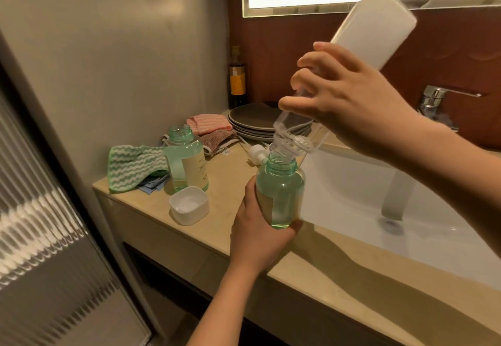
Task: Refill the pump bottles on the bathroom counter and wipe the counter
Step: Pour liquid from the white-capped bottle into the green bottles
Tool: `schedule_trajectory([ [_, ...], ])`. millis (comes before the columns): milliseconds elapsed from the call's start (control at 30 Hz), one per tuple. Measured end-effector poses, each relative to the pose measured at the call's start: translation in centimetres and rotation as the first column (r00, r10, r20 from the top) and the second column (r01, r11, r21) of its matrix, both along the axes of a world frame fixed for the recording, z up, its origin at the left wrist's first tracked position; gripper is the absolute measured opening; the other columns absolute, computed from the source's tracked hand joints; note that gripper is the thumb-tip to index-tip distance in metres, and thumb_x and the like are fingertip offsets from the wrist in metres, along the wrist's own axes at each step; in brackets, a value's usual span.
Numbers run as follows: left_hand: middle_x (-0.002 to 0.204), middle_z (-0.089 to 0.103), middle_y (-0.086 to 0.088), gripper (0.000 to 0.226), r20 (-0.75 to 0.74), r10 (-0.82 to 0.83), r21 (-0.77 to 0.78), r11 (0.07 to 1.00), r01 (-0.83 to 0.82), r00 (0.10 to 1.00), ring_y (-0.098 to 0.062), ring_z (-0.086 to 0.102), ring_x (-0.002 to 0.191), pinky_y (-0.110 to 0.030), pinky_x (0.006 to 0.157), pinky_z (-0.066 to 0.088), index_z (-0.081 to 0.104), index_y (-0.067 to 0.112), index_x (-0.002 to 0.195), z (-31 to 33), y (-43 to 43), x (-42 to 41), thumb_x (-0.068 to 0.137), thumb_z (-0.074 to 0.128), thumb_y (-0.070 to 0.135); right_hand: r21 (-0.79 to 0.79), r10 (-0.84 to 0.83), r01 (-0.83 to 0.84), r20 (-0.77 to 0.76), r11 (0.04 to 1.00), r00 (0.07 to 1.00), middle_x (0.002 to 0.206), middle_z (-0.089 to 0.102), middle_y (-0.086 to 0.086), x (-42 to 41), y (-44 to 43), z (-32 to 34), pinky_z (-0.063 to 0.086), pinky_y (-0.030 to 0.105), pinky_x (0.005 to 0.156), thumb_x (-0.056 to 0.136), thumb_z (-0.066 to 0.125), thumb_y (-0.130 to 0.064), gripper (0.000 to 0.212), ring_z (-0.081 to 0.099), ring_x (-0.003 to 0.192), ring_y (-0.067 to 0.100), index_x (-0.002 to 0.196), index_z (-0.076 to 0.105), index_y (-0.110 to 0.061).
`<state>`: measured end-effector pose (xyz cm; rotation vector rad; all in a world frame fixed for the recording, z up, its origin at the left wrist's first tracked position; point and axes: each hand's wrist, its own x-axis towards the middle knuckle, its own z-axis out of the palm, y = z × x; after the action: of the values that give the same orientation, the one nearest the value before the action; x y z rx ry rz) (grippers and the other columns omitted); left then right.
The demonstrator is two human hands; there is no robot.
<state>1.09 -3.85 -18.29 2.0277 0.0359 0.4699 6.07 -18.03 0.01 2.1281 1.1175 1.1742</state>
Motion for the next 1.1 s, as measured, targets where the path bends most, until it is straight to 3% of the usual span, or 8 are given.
schedule_trajectory([
  [100,0.129,0.051,0.010,0.100,0.000,-0.005,0.001,1.000,0.005,1.000,-0.016,0.049,0.116,-0.041,0.096,0.047,0.025,0.038,0.138,0.0,0.0,0.0,0.059,0.085,0.035,-0.046,-0.011,0.013,0.029,0.999,1.000,0.113,0.057,0.025,-0.2,0.4,0.4,0.019,0.049,0.111,0.073,0.066,0.001,0.045,0.047,0.116,0.044,0.115,0.058,-0.010],
  [333,0.132,0.050,0.008,0.105,-0.002,-0.007,-0.011,1.000,0.007,1.000,-0.016,0.049,0.119,-0.043,0.097,0.047,0.022,0.035,0.142,-0.1,0.0,0.2,0.058,0.085,0.040,-0.148,-0.064,0.078,0.092,0.986,0.994,0.116,0.057,0.024,-1.1,1.3,1.2,0.017,0.048,0.113,0.074,0.044,-0.006,0.043,0.047,0.116,0.043,0.116,0.056,-0.010],
  [467,0.129,0.052,0.008,0.103,0.020,-0.005,-0.023,1.000,0.005,1.000,-0.015,0.052,0.117,-0.042,0.096,0.048,0.028,0.030,0.139,-0.2,0.0,0.1,0.054,0.083,0.047,-0.235,-0.105,0.151,0.198,0.960,0.974,0.121,0.058,0.016,-1.4,1.9,1.4,0.022,0.046,0.113,0.075,0.062,-0.009,0.045,0.050,0.117,0.037,0.119,0.055,-0.018],
  [600,0.125,0.055,0.008,0.104,0.028,0.015,-0.031,0.999,-0.014,1.000,-0.015,0.054,0.113,-0.041,0.093,0.050,0.031,0.031,0.136,-0.2,0.0,0.2,0.047,0.075,0.059,-0.208,-0.072,0.114,0.198,0.971,0.978,0.114,0.060,0.018,-1.4,1.8,1.4,0.025,0.047,0.112,0.076,0.060,-0.006,0.041,0.052,0.113,0.038,0.116,0.059,-0.016],
  [767,0.128,0.054,0.008,0.105,0.028,0.003,-0.032,0.999,-0.002,1.000,-0.014,0.053,0.115,-0.041,0.095,0.049,0.029,0.030,0.139,-0.2,0.1,0.2,0.050,0.080,0.052,-0.172,-0.063,0.090,0.159,0.981,0.985,0.112,0.060,0.023,-1.3,1.7,1.3,0.025,0.050,0.111,0.074,0.056,-0.001,0.042,0.051,0.110,0.041,0.115,0.058,-0.011],
  [900,0.127,0.053,0.009,0.104,0.033,0.010,-0.045,0.999,-0.008,0.999,-0.014,0.053,0.115,-0.042,0.095,0.049,0.030,0.033,0.136,-0.2,0.0,0.1,0.047,0.077,0.057,-0.201,-0.105,0.144,0.193,0.969,0.976,0.111,0.061,0.015,-1.7,1.9,1.2,0.023,0.046,0.112,0.075,0.070,-0.005,0.046,0.050,0.112,0.036,0.117,0.056,-0.017],
  [1100,0.127,0.053,0.010,0.103,0.033,-0.005,-0.059,0.998,0.007,0.999,-0.012,0.052,0.116,-0.041,0.096,0.049,0.030,0.034,0.137,-0.4,0.1,0.2,0.047,0.076,0.058,-0.202,-0.126,0.168,0.204,0.965,0.971,0.112,0.061,0.014,-1.9,2.0,1.1,0.022,0.045,0.113,0.076,0.067,-0.005,0.045,0.050,0.112,0.035,0.118,0.056,-0.017],
])
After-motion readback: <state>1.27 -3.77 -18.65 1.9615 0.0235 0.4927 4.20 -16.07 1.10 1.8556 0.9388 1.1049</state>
